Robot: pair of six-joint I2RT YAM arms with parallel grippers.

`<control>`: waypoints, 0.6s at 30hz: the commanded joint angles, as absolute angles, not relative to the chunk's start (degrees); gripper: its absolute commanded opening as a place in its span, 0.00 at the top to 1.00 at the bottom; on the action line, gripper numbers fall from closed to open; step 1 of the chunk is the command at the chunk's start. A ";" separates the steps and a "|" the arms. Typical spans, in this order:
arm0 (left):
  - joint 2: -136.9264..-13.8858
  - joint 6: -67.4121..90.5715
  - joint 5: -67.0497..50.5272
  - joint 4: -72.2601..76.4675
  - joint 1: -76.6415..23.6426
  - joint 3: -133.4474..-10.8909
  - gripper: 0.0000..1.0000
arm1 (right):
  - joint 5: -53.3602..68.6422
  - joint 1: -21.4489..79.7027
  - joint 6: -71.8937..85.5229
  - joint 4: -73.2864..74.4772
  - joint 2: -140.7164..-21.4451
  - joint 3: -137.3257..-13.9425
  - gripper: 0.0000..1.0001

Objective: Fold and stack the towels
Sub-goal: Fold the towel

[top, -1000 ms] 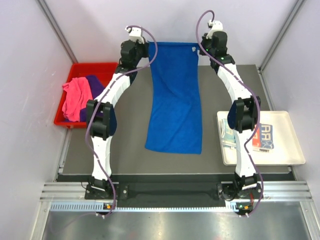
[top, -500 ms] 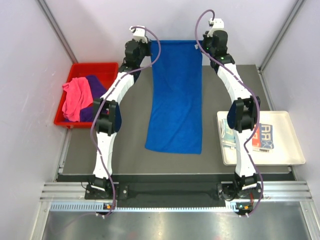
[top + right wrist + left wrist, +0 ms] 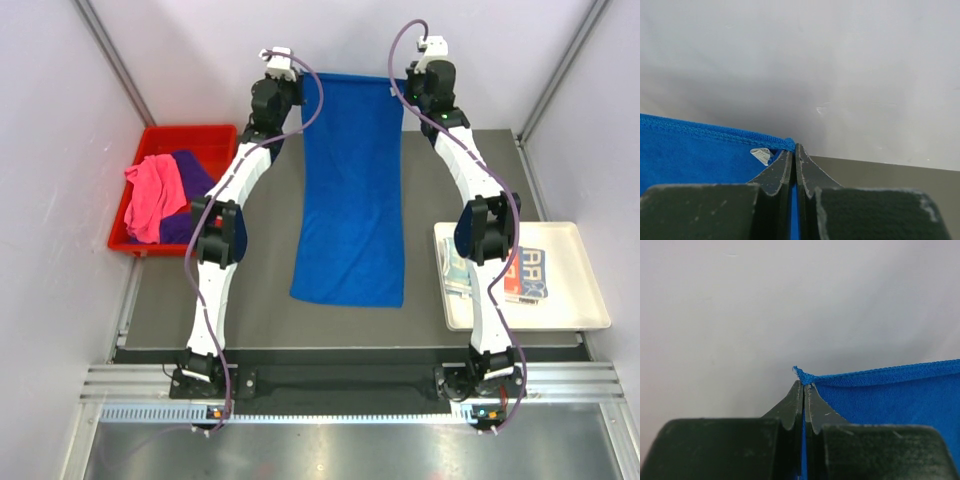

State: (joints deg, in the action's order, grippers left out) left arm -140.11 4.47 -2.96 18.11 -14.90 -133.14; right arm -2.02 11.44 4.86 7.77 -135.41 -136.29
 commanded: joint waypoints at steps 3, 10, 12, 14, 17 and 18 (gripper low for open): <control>-140.62 2.55 5.27 25.40 -11.43 -136.14 1.00 | -11.86 6.06 2.29 4.22 -135.26 -139.83 1.00; -142.03 3.60 4.49 26.89 -10.90 -137.37 1.00 | -13.09 5.19 1.93 3.17 -134.39 -139.83 1.00; -142.38 3.87 4.48 27.42 -10.72 -137.72 1.00 | -13.27 5.01 1.67 2.90 -134.12 -139.83 1.00; -142.82 4.04 4.31 27.68 -10.63 -138.16 1.00 | -13.36 5.01 1.32 2.99 -134.12 -140.01 1.00; -143.00 4.57 4.22 27.95 -10.11 -138.43 1.00 | -13.45 5.01 1.06 2.90 -134.03 -139.92 1.00; -143.00 4.74 4.13 28.04 -10.02 -138.51 1.00 | -13.27 4.92 1.14 2.90 -134.03 -140.01 1.00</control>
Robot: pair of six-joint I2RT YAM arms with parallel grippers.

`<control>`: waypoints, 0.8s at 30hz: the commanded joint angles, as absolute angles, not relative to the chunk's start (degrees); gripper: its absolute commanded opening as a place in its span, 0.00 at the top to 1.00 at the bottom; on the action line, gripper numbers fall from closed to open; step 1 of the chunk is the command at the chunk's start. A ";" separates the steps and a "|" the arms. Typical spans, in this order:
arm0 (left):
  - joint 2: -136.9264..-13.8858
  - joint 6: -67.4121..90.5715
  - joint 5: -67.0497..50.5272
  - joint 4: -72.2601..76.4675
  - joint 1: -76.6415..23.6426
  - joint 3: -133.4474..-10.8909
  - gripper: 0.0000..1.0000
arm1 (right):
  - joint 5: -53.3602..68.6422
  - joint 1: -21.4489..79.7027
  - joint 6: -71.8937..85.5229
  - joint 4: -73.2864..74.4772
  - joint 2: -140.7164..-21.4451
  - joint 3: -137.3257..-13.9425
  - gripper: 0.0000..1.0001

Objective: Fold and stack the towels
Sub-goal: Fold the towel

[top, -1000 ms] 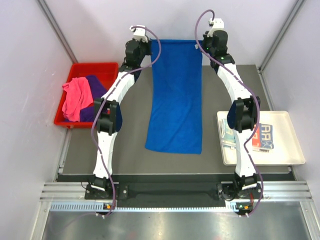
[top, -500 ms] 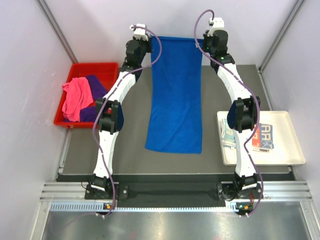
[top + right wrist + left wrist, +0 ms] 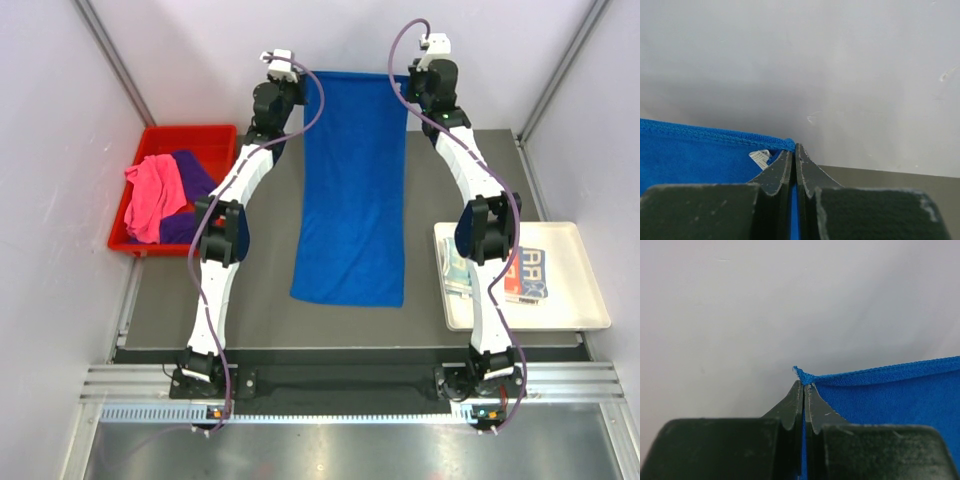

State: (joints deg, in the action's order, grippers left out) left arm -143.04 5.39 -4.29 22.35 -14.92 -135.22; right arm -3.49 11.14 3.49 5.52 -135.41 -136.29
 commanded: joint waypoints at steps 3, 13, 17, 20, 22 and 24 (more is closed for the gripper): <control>-143.00 6.06 3.52 28.48 -9.32 -139.04 1.00 | -13.45 4.92 1.23 2.73 -134.21 -140.01 1.00; -142.65 7.29 2.46 28.39 -9.05 -137.73 1.00 | -12.39 4.92 1.32 3.16 -132.19 -137.47 1.00; -141.33 8.26 1.76 27.16 -9.05 -134.39 1.00 | -12.31 4.92 1.23 1.85 -128.16 -129.32 1.00; -140.45 8.79 0.79 24.88 -9.05 -133.16 1.00 | -12.39 4.57 1.58 2.19 -125.86 -125.69 1.00; -139.93 8.88 0.27 23.56 -9.05 -131.93 1.00 | -11.87 4.31 2.02 2.89 -124.90 -124.81 1.00; -138.00 9.05 0.26 23.03 -9.05 -129.48 1.00 | -10.47 4.22 2.55 3.34 -123.58 -122.71 1.00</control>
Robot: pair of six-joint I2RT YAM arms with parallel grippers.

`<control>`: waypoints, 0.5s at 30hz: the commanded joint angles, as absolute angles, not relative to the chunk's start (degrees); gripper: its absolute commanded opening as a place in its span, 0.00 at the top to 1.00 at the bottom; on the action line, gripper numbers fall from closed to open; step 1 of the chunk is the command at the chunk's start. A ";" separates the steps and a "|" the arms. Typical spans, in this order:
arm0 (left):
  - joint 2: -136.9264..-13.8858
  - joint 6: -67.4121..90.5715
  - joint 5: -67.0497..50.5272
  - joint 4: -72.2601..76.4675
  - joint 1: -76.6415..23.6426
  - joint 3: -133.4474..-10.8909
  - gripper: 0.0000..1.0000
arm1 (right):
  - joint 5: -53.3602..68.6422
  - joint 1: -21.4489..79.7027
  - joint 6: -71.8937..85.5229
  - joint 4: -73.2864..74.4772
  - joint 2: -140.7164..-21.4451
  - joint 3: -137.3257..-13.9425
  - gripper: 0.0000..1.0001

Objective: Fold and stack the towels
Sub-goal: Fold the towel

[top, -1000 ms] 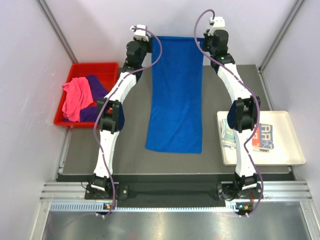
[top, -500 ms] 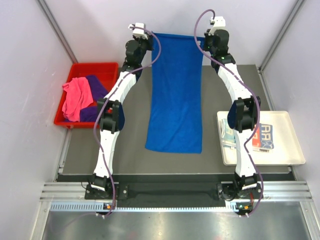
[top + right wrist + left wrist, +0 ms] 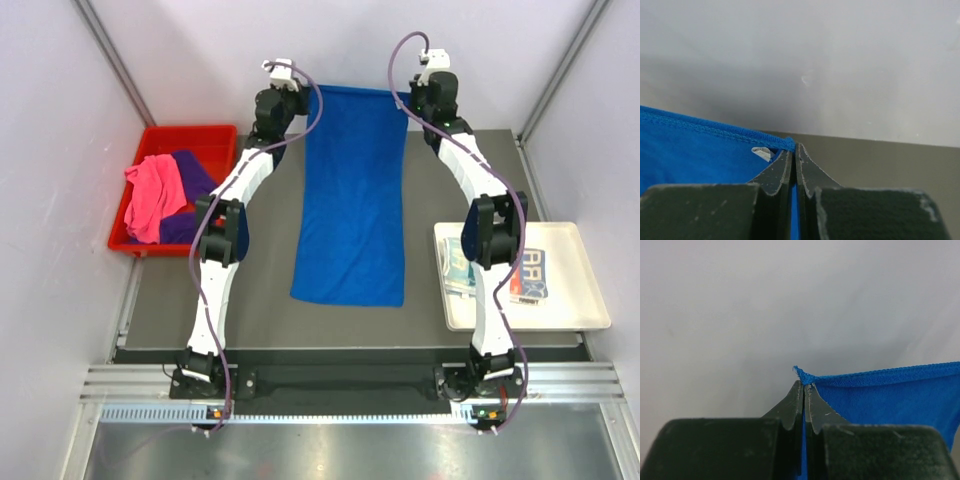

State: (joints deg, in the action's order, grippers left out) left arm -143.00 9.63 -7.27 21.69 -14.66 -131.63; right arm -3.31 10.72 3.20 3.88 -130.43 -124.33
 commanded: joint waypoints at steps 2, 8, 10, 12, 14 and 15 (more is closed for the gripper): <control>-136.68 9.23 0.26 23.29 -9.05 -127.19 1.00 | -9.68 4.22 2.90 3.52 -122.53 -120.95 1.00; -129.83 11.51 -1.76 25.04 -9.05 -116.30 1.00 | -7.05 4.31 4.48 3.25 -115.94 -111.89 1.00; -127.89 12.13 -1.84 25.40 -9.05 -112.18 1.00 | -5.89 4.39 4.83 5.00 -114.09 -110.92 1.00; -124.82 13.00 -2.28 25.93 -9.05 -109.35 1.00 | -4.66 4.66 5.88 7.03 -112.51 -108.56 1.00; -121.49 13.71 -3.07 26.10 -9.14 -104.70 1.00 | -3.00 4.83 6.76 7.47 -109.79 -104.34 1.00; -120.16 14.67 -3.34 27.06 -9.14 -102.76 1.00 | -2.73 5.10 7.64 8.17 -108.82 -102.93 1.00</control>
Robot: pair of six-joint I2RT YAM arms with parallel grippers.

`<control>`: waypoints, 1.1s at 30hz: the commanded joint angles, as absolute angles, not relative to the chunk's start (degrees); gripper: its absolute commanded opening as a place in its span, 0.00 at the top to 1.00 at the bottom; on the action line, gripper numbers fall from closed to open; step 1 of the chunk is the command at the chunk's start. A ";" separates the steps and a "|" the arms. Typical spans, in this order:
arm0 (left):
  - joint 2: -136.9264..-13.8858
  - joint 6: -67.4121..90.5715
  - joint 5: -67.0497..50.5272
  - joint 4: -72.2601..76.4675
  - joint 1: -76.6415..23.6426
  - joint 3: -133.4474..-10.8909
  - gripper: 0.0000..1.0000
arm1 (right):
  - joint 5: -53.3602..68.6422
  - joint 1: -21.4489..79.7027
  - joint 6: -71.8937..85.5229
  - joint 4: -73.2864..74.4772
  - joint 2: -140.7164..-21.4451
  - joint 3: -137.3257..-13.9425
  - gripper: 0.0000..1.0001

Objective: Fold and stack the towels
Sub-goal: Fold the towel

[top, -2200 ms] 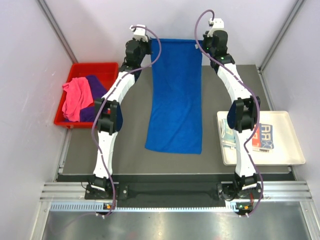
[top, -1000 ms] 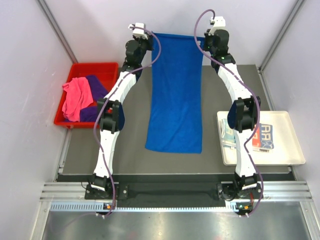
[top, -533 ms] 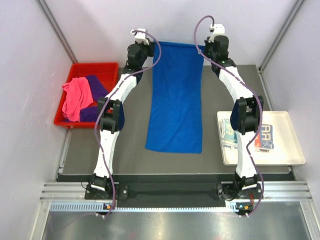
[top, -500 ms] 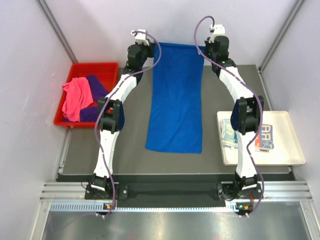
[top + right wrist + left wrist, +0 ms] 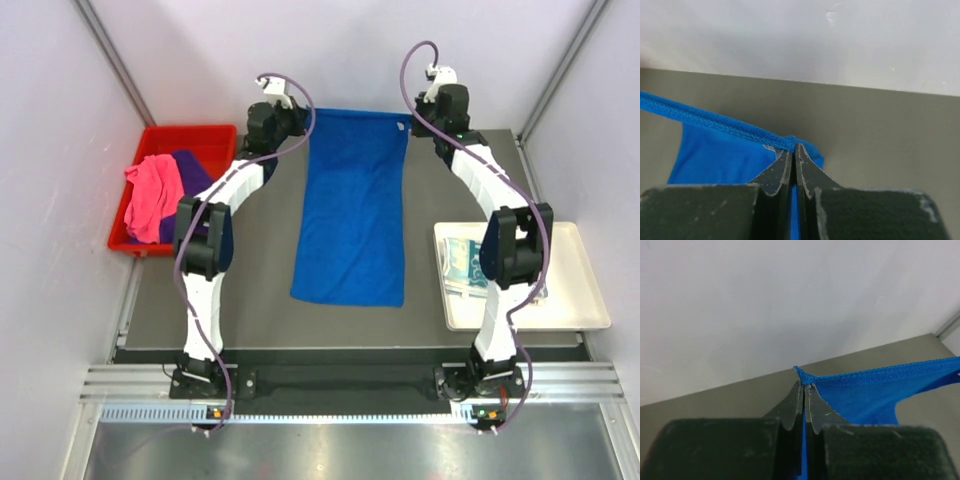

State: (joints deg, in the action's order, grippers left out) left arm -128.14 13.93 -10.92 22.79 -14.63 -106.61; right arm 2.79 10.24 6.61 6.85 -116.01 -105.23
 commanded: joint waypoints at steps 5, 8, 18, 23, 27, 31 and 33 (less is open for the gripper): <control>-111.72 17.48 -5.44 29.35 -9.23 -88.09 1.00 | -0.27 6.06 9.57 11.51 -103.37 -93.62 1.00; -107.33 19.07 -6.06 30.85 -9.40 -79.56 1.00 | 1.93 6.59 10.81 12.22 -100.20 -87.20 1.00; -96.16 24.16 -3.53 27.61 -13.80 -59.52 1.00 | 3.69 11.16 14.41 14.50 -91.59 -69.97 1.00; -92.38 29.34 -2.29 16.89 -14.33 -57.92 1.00 | 4.22 13.09 15.82 16.87 -89.91 -65.57 1.00; -90.97 31.20 -2.20 8.99 -14.68 -56.43 1.00 | 3.78 13.89 15.47 18.90 -88.25 -63.37 1.00; -89.83 32.43 -2.81 4.76 -15.38 -55.02 1.00 | 3.26 14.41 15.38 19.25 -86.05 -60.56 1.00; -89.13 32.69 -2.90 2.74 -16.17 -54.84 1.00 | 2.81 14.68 15.73 19.51 -84.47 -59.16 1.00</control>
State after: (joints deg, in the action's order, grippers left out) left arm -92.38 32.16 -10.76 8.16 -17.28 -55.72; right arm 10.22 15.66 16.19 16.03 -88.49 -61.08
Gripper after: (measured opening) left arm 0.017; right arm 0.009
